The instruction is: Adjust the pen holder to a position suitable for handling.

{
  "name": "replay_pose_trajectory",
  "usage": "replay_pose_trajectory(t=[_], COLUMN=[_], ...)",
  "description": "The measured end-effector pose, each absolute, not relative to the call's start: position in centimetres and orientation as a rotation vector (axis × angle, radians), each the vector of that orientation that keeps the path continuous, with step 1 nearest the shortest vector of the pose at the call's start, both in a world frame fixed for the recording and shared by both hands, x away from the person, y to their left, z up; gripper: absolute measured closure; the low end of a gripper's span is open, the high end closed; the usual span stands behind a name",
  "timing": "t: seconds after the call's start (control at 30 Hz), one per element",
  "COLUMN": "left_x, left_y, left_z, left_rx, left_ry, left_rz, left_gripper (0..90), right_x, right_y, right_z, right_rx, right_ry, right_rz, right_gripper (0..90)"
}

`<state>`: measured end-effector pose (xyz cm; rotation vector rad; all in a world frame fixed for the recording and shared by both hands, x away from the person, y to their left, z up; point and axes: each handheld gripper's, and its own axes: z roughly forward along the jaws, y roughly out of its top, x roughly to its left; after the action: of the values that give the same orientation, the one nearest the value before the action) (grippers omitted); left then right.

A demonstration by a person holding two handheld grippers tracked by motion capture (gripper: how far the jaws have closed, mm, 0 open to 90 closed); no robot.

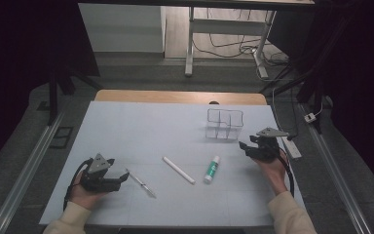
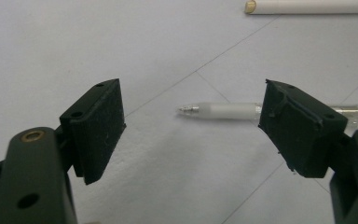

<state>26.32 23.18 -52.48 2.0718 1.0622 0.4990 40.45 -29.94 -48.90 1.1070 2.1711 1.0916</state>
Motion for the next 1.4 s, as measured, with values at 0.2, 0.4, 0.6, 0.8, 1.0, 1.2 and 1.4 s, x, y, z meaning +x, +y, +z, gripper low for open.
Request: replay_pose_trajectory(t=[0.2,0.4,0.6,0.8,1.0,1.2,1.4], left_x=[26.3,26.3,26.3,26.4,26.3,26.4,26.4], left_y=[23.2,23.2,23.3,23.2,23.2,23.2,23.2], left_z=[-52.5,-52.5,-52.5,-52.5,-52.6,-52.6,-52.7], left_rx=[2.07,2.072,2.071,2.074,2.077,2.08,2.084], left_ry=[1.062,1.063,1.065,1.066,1.064,1.062,1.06], left_rz=[0.498,0.497,0.498,0.497,0.496,0.497,0.497], left_gripper=[22.0,22.0,22.0,22.0,22.0,22.0,22.0], right_x=[41.2,41.7,43.2,44.3,45.0,45.8,46.5], right_y=[-30.1,-30.3,-30.3,-30.3,-30.6,-31.0,-30.7], right_z=[-48.8,-48.8,-48.7,-48.8,-49.2,-49.4,-49.2], right_rx=[1.127,1.147,1.19,1.227,1.25,1.266,1.253], right_ry=[2.147,2.14,2.091,2.074,2.067,2.075,2.074], right_rz=[1.097,1.075,1.066,1.05,1.023,1.025,1.033], right_gripper=[46.8,51.3,59.2,65.4,80.0,88.8,88.9])
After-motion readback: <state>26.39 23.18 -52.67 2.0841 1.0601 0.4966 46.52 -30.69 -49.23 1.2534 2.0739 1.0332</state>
